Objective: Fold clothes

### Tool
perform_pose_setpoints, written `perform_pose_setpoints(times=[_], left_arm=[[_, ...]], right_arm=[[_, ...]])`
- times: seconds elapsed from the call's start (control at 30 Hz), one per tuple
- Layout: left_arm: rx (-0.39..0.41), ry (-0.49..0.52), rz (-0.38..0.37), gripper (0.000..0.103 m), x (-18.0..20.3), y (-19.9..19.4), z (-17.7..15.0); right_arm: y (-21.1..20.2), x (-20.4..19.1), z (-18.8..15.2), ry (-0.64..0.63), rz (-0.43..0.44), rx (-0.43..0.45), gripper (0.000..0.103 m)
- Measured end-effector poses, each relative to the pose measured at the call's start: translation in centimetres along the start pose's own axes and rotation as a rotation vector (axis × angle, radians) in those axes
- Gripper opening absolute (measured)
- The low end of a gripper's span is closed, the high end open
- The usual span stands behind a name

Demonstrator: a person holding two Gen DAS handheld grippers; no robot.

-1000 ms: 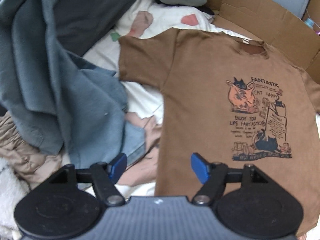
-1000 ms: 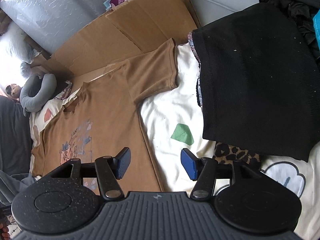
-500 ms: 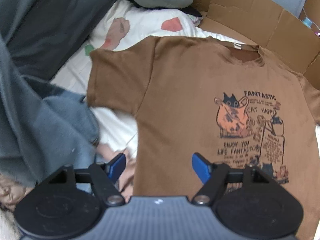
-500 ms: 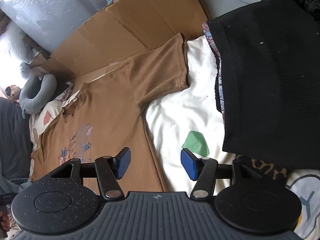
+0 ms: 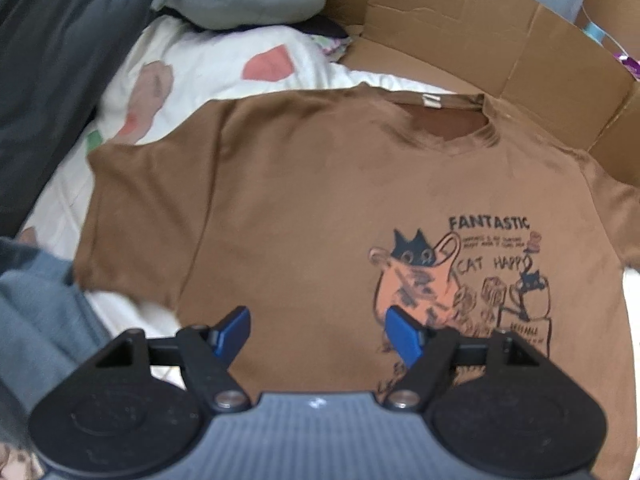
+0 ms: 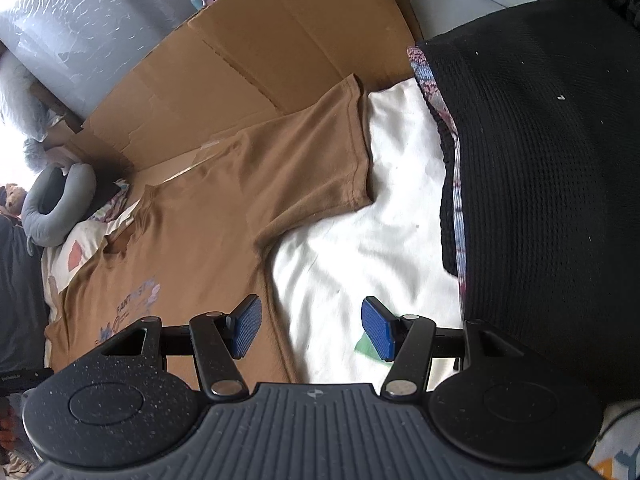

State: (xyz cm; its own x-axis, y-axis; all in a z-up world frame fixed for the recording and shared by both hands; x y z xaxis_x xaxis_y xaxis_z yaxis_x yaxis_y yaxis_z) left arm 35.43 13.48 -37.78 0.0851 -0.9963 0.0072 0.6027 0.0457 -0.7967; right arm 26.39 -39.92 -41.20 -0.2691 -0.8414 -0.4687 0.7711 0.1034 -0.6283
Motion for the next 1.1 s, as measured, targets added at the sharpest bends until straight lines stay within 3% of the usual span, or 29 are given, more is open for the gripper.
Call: perform_pose_setpoints(times=[0.33, 0.47, 0.7, 1.1], left_arm=[[0.023, 0.002, -0.042, 0.080, 2.8, 2.3, 0.1], [0.020, -0.023, -0.054, 0.080, 3.7, 2.8, -1.0], [0.012, 0.037, -0.086, 0.080, 5.9, 3.2, -2.7], [-0.008, 0.051, -0.129, 0.080, 8.3, 4.3, -3.8]], right_arm=[[3.5, -0.1, 0.5, -0.038, -0.001, 0.045, 0.062], [5.2, 0.5, 0.6, 0.021, -0.035, 0.073, 0.061], [7.7, 1.0, 0.9, 0.087, -0.066, 0.105, 0.061], [10.6, 2.5, 2.7, 0.214, -0.124, 0.165, 0.057]])
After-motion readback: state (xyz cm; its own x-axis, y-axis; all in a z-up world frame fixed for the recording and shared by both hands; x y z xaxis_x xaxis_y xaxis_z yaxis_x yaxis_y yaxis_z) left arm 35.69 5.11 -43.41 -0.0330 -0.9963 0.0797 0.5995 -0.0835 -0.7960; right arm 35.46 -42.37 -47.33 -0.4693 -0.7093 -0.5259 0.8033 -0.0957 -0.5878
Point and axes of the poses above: each gripper's, at about its wrist camera, not at the fingertips, and y roughly the way its jaws point, x to its right, z to its top, the point moved 8 cm from there along y, roughly the way its jaws point, and after that the axes turned 13 degrees about x, right-handed, at the moved point
